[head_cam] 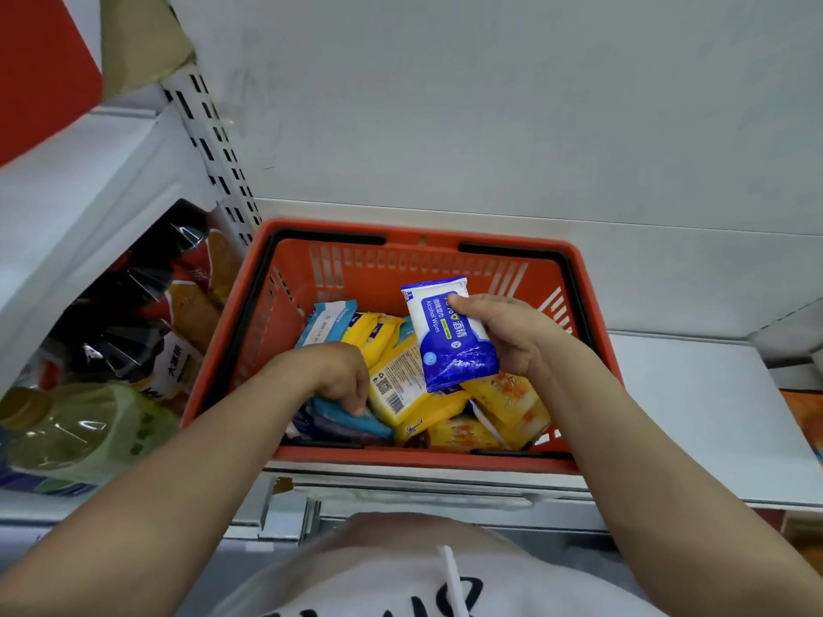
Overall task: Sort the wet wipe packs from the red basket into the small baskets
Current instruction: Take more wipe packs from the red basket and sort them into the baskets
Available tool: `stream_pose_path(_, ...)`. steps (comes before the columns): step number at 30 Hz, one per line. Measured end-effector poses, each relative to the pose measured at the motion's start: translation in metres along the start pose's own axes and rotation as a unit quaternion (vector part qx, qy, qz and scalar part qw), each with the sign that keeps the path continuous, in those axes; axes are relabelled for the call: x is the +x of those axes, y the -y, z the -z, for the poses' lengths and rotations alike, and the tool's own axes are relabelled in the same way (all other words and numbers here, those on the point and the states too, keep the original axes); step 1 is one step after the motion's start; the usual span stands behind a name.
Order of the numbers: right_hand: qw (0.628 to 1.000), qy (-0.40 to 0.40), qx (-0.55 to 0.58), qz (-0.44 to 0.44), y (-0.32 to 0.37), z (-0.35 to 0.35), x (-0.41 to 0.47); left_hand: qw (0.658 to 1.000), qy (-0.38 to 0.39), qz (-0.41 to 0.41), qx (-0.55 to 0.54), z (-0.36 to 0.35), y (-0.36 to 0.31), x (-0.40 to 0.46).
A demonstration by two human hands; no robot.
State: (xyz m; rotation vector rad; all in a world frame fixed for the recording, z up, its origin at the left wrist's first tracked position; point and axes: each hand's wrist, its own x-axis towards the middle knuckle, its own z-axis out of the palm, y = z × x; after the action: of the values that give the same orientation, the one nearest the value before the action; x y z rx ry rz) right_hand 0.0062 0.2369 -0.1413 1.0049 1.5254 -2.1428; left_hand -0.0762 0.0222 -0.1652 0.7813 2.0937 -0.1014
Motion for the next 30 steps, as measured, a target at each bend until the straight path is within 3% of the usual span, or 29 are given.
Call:
stream_pose_path(5,0.999,-0.026,0.028,0.02,-0.005,0.0,-0.009,0.995,-0.047,0.0,0.093,-0.016,-0.007,0.003)
stream_pose_path(9,0.999,-0.028,0.036,0.026,-0.009,-0.007,-0.02,0.994,-0.071,0.008,0.084,-0.018,-0.009,0.006)
stream_pose_path(11,0.998,-0.032,0.044,0.027,-0.012,-0.008,-0.028,0.997,-0.058,0.004,0.042,-0.012,-0.008,0.004)
stream_pose_path(15,0.995,-0.052,0.07,0.052,-0.016,-0.005,-0.044,0.986,-0.058,-0.046,-0.148,0.002,0.008,-0.01)
stream_pose_path(19,0.985,-0.107,0.098,0.099,-0.025,-0.007,-0.06,0.947,-0.074,-0.096,-0.299,0.01,0.015,-0.027)
stream_pose_path(23,0.97,-0.144,0.12,0.157,-0.036,-0.016,-0.076,0.883,-0.118,-0.135,-0.434,0.013,0.007,-0.033)
stream_pose_path(28,0.945,-0.159,0.152,0.242,-0.049,-0.012,-0.108,0.797,-0.245,-0.176,-0.523,0.008,-0.022,-0.036)
stream_pose_path(30,0.936,-0.166,0.158,0.267,-0.055,-0.003,-0.125,0.787,-0.254,-0.196,-0.527,0.001,-0.037,-0.044)
